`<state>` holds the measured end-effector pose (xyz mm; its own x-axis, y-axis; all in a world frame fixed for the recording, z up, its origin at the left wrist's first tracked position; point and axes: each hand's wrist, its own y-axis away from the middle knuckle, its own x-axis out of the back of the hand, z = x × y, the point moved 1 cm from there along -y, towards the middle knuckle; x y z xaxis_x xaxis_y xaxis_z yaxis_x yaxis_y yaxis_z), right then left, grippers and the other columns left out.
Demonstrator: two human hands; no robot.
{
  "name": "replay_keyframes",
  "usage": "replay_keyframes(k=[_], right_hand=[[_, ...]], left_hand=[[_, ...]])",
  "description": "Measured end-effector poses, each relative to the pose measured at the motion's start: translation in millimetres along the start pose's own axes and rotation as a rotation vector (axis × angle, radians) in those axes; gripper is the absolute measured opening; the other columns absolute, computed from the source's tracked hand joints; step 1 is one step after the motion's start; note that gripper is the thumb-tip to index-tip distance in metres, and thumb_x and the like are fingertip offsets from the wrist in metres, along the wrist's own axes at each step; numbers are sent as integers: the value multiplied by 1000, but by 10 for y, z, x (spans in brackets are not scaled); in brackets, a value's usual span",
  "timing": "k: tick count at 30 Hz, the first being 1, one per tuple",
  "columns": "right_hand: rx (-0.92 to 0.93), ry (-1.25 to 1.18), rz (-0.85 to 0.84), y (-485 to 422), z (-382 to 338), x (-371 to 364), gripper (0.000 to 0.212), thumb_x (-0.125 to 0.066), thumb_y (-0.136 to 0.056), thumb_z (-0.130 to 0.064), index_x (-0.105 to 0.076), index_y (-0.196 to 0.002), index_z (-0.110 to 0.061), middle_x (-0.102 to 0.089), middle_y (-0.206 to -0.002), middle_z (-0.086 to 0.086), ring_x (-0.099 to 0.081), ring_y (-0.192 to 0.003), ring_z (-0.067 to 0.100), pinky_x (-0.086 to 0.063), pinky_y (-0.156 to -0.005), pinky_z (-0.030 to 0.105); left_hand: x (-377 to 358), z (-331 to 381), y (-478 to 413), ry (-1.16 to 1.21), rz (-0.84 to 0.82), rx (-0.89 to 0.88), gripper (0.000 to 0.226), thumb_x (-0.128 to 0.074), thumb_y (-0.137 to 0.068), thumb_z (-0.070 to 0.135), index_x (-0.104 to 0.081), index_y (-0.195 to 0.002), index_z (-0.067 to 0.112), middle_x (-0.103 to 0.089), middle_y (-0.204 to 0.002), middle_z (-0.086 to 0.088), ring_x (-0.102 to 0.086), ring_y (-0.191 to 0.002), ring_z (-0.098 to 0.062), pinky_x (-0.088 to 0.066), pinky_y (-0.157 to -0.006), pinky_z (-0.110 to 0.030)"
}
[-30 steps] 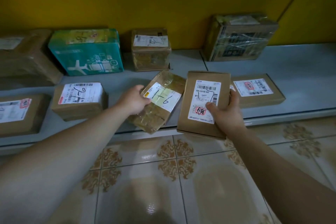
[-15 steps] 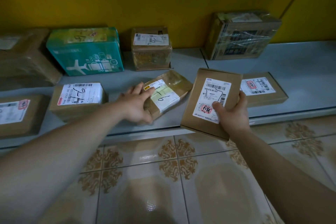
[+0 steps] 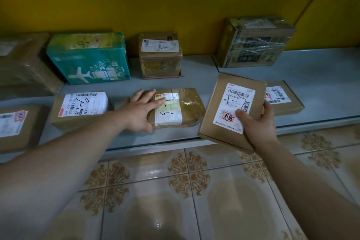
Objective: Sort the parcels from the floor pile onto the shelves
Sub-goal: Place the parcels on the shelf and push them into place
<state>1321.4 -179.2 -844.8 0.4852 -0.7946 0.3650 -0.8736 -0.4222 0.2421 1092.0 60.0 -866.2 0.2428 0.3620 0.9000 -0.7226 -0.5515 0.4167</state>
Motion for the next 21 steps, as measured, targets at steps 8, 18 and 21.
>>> replay_keyframes(k=[8, 18, 21], right_hand=[[36, 55, -92, -8, -98, -185, 76, -72, -88, -28, -27, -150, -31, -59, -94, -25, -63, -83, 0, -53, -81, 30], [9, 58, -153, 82, -148, -266, 84, -75, -84, -32, -23, -150, -39, -62, -125, -2, -68, -97, 14, -57, -80, 37], [-30, 29, -184, 288, -371, -270, 82, -76, -84, -29, -27, -148, -37, -64, -122, -1, -71, -92, 14, -60, -76, 38]], left_hand=[[-100, 79, -56, -1, 67, 49, 99, -44, -77, 81, 15, -148, 46, 26, -158, 9, 27, -145, -25, 10, -115, -59], [60, 294, 100, 105, 93, 56, 86, -34, -84, 77, -3, -154, 37, 8, -163, 3, 12, -149, -22, 6, -117, -53], [270, 630, 404, 598, 115, 73, 74, -44, -91, 64, -23, -153, 29, -24, -159, 3, -22, -146, -21, -22, -111, -35]])
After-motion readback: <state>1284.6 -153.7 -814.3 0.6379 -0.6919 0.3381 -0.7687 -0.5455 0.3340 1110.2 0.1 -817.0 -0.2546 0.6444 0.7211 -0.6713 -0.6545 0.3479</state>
